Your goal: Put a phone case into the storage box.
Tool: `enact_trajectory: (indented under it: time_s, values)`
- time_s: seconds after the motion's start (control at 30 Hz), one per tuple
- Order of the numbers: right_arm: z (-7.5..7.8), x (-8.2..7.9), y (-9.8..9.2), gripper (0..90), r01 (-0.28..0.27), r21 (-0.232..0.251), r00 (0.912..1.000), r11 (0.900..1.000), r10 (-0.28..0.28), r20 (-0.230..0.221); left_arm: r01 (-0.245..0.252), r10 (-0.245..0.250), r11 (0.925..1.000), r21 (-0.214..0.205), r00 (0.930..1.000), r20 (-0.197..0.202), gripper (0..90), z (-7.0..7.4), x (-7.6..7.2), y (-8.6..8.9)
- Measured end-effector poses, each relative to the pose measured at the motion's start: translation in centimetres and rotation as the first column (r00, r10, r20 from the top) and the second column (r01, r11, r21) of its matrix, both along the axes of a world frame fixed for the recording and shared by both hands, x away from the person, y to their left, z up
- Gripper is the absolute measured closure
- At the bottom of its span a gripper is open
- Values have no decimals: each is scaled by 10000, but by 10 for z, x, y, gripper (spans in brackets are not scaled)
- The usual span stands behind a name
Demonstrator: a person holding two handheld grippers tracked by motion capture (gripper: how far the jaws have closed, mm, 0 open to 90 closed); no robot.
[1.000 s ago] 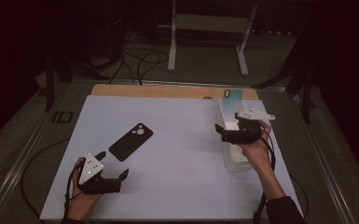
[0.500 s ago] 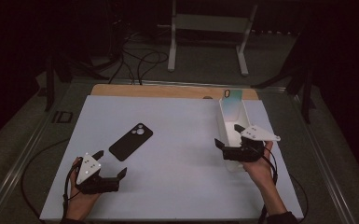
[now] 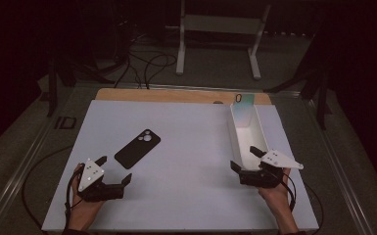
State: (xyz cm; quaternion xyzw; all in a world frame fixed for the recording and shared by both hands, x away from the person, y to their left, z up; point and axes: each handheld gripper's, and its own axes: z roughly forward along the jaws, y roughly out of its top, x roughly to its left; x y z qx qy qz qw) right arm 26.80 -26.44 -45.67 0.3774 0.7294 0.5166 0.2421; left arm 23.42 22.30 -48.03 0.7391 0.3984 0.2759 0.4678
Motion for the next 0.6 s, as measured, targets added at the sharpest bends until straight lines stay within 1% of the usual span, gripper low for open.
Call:
enact_trajectory:
  time_s: [0.07,0.1,0.17,0.2,0.3,0.5,0.57,0.6]
  values:
    - [-3,-5,-1,90,13,25,9998,10000,-13,187,-11,11,10000,24,10000,40,1,1,-1,1]
    - [-4,-10,-3,90,85,33,9993,10000,-86,357,-54,54,10000,-25,10000,66,1,1,-1,2]
    - [-4,-13,-4,90,105,71,9992,9999,-108,390,-67,67,10000,-28,10000,73,1,2,-1,2]
    - [-5,-17,-5,94,110,41,9988,9999,-111,482,-71,71,10000,-38,9999,88,1,2,-2,3]
    - [-5,-18,-6,95,54,-21,9987,10000,-53,514,-88,88,10000,-22,9999,88,1,2,-2,3]
    - [-5,-19,-4,95,-21,17,9982,10000,20,604,-51,50,10000,43,10000,82,1,3,1,1]
    - [-5,-19,-4,95,-40,104,9985,9999,34,547,-70,69,10000,69,9999,90,1,5,3,1]
    - [-4,-19,-4,95,-156,373,9988,9992,138,475,-105,104,9999,102,9999,98,2,6,5,1]
